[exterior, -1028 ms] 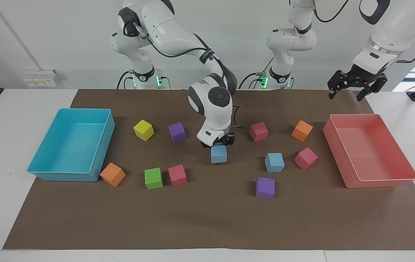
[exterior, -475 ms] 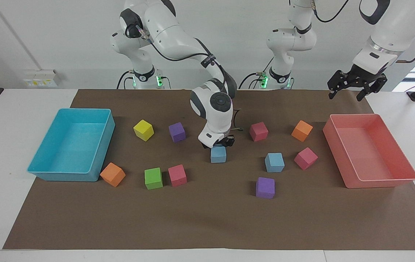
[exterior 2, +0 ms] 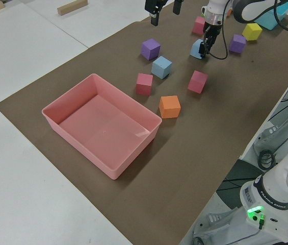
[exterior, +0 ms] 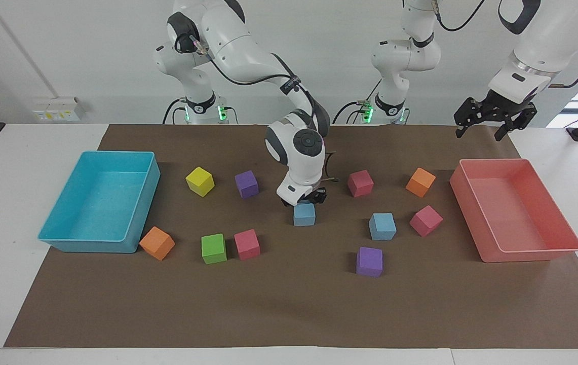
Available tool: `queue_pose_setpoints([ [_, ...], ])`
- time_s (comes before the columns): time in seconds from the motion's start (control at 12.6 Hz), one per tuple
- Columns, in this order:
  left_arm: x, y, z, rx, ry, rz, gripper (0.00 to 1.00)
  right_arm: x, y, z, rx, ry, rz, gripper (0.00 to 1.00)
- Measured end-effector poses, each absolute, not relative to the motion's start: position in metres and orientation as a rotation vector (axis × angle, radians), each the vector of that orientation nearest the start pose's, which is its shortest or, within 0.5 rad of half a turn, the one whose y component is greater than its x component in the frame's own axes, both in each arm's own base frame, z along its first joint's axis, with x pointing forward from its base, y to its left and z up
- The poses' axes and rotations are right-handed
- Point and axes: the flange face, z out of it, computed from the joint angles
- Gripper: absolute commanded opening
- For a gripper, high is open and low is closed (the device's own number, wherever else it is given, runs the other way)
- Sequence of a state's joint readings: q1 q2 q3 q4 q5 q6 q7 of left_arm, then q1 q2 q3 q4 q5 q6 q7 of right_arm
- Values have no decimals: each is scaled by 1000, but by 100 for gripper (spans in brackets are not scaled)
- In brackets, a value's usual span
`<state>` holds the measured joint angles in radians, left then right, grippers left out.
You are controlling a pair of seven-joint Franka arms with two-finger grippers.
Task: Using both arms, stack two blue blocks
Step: 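Set the blue cube down at center while the left gripper reaches out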
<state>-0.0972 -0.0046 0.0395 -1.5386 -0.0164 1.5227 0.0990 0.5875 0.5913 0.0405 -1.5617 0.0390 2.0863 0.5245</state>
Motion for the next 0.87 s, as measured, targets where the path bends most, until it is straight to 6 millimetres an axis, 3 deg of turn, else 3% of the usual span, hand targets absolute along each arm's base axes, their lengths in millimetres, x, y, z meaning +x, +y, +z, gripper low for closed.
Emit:
queue_pose_setpoints([
  [0.16, 555, -35, 635, -3147, 251, -35, 100, 559, 407, 295, -3123, -120, 134, 100],
  [0.4, 579, -39, 611, -3144, 254, -93, 100, 560, 411, 309, -3107, -98, 94, 100],
  [0.63, 605, -51, 568, -3140, 276, -113, 100, 566, 403, 364, -3071, -23, -6, 100],
  [0.87, 620, -82, 522, -3142, 273, -132, 100, 588, 361, 410, -3011, 103, -60, 100],
])
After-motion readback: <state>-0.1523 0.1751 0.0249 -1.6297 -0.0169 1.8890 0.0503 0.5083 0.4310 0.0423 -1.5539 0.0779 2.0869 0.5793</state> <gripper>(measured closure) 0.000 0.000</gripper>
